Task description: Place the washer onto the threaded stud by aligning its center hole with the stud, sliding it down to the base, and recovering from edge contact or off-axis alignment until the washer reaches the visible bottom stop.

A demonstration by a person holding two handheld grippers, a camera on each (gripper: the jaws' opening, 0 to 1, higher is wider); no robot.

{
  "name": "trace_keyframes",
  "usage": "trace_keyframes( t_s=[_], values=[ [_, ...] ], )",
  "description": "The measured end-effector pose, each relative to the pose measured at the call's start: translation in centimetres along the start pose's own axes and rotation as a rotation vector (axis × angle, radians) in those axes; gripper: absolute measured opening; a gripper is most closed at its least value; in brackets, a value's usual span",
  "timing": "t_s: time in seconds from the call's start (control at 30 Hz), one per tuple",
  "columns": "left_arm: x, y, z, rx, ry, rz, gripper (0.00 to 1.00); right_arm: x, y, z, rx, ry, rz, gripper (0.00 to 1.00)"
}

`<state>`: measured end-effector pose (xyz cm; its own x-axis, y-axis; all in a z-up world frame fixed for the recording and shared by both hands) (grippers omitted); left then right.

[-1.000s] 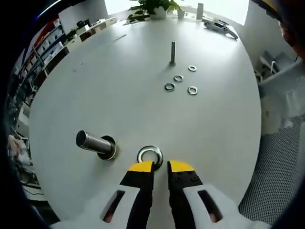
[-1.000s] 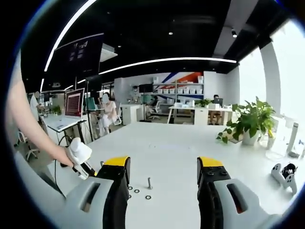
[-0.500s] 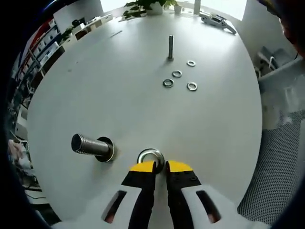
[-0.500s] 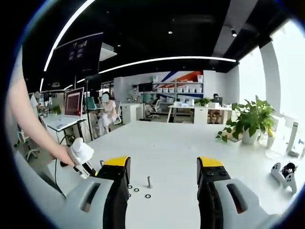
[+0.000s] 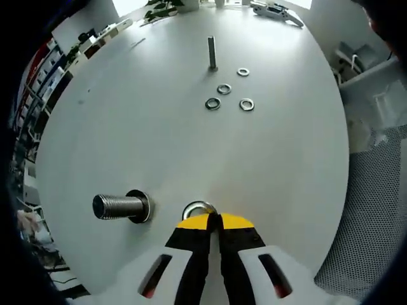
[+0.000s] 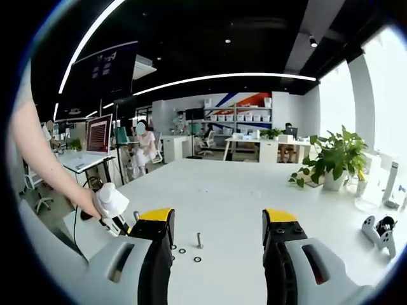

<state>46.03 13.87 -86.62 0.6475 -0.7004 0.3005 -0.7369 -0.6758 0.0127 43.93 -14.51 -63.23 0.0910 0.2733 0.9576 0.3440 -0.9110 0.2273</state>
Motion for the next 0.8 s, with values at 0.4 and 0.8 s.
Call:
trace_keyframes(
  t_s=[0.4, 0.8],
  values=[
    [-0.08, 0.1, -0.22, 0.0, 0.004, -0.009, 0.02, -0.11, -0.04, 0.01, 0.003, -0.005, 0.011, 0.58],
    [-0.19, -0.21, -0.39, 0.006, 0.083, -0.143, 0.01, -0.18, 0.35, -0.1, -0.01, -0.006, 0.024, 0.58]
  ],
)
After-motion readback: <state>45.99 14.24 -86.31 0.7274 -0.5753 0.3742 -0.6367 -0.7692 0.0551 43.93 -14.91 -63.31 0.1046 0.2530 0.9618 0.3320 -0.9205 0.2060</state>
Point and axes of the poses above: the point that each gripper's makers call its tool centre point, and the gripper's own axes: z roughly forward along the fingers, y roughly to its right, x roughly out of its top, the point moved 1 cm from there along -z, roughly backward along the fingers, and after that the axes turned 13 degrees about -z, right-handed, at the moved point
